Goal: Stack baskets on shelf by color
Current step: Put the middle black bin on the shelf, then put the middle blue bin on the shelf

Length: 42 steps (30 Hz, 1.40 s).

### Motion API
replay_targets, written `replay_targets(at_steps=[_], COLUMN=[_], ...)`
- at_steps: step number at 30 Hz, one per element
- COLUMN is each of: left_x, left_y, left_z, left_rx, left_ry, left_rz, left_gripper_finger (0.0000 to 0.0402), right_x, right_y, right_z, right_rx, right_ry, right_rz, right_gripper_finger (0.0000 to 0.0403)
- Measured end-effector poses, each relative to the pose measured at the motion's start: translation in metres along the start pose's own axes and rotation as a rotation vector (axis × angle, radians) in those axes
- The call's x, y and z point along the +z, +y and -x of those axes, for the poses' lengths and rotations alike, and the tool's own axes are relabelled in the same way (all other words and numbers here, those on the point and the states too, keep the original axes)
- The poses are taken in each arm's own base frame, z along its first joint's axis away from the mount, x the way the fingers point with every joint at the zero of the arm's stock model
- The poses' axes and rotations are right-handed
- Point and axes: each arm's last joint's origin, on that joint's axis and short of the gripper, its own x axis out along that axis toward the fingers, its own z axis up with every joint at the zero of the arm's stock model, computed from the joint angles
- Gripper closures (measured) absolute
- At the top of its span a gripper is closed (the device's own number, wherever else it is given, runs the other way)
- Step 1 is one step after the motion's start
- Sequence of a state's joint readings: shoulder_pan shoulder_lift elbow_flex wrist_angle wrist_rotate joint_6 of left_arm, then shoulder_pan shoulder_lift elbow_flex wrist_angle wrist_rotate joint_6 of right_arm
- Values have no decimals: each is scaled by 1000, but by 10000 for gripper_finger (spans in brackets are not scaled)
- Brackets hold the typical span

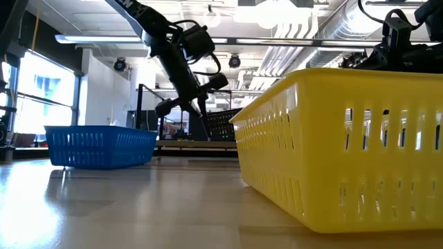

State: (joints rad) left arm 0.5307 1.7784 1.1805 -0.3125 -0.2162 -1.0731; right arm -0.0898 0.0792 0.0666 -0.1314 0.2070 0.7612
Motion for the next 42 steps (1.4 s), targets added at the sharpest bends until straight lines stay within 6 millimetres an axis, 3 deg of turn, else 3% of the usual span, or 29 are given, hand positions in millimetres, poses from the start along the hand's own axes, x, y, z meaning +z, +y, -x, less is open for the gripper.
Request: replay_targets(at_steps=[13,24,33,42], left_x=[11,14,21,23], left_y=[4,5,0,-10], left_z=[-3,2,30,86], left_rx=[-26,-17,-51,-185], left_ry=[19,-6,-58,-98], left_rz=[54,-4,-86,-292], left_gripper_finger=[339,328,328,328], right_x=[0,-1,10,33], right_y=[0,1,14,39], right_z=[0,0,5,8], right_rx=[0,20,155,218], right_ry=[1,19,70,103], right_rz=[2,2,83,163], right_gripper_finger=[298,298,298,298])
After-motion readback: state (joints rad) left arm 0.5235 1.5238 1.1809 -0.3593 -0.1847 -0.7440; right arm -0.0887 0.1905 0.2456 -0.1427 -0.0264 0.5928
